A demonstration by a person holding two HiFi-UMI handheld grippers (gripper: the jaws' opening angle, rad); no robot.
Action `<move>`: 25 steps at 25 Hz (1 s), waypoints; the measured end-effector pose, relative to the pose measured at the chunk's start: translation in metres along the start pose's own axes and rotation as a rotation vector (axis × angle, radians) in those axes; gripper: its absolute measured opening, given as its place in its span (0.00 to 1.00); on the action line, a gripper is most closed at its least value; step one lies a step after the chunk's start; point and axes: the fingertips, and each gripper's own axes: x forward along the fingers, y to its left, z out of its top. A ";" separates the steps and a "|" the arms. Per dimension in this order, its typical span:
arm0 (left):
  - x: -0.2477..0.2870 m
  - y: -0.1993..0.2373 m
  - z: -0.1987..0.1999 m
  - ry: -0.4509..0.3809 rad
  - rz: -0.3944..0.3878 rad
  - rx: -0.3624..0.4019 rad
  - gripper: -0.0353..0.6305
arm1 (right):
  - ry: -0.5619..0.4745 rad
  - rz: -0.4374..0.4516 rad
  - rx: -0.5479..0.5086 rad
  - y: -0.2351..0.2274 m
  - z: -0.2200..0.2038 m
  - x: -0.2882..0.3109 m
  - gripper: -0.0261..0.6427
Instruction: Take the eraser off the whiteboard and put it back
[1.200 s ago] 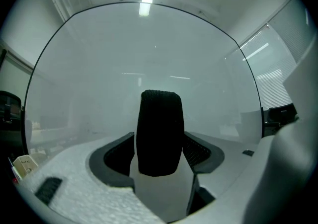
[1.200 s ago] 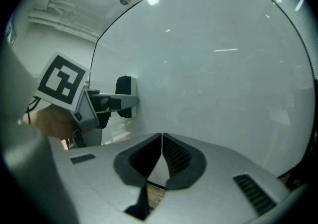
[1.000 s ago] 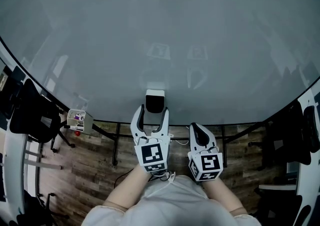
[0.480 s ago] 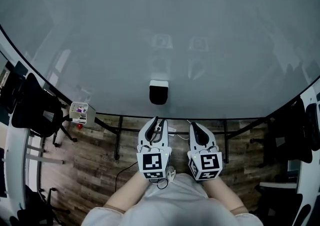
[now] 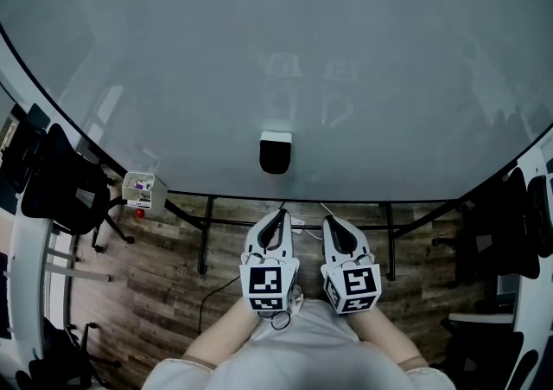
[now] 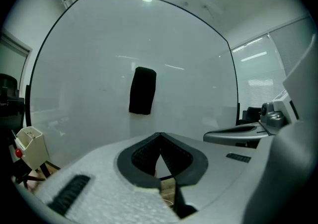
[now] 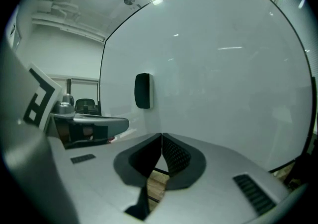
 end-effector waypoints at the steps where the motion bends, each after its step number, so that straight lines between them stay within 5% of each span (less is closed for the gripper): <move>1: -0.001 -0.001 -0.001 0.002 -0.004 -0.004 0.08 | 0.000 0.003 -0.004 0.001 0.000 -0.001 0.08; 17: -0.006 -0.004 0.013 -0.036 -0.015 -0.009 0.08 | 0.002 0.019 -0.038 0.003 0.001 -0.008 0.08; 25: -0.001 -0.010 0.013 -0.035 -0.071 -0.074 0.08 | 0.009 -0.008 -0.035 -0.006 0.000 -0.005 0.08</move>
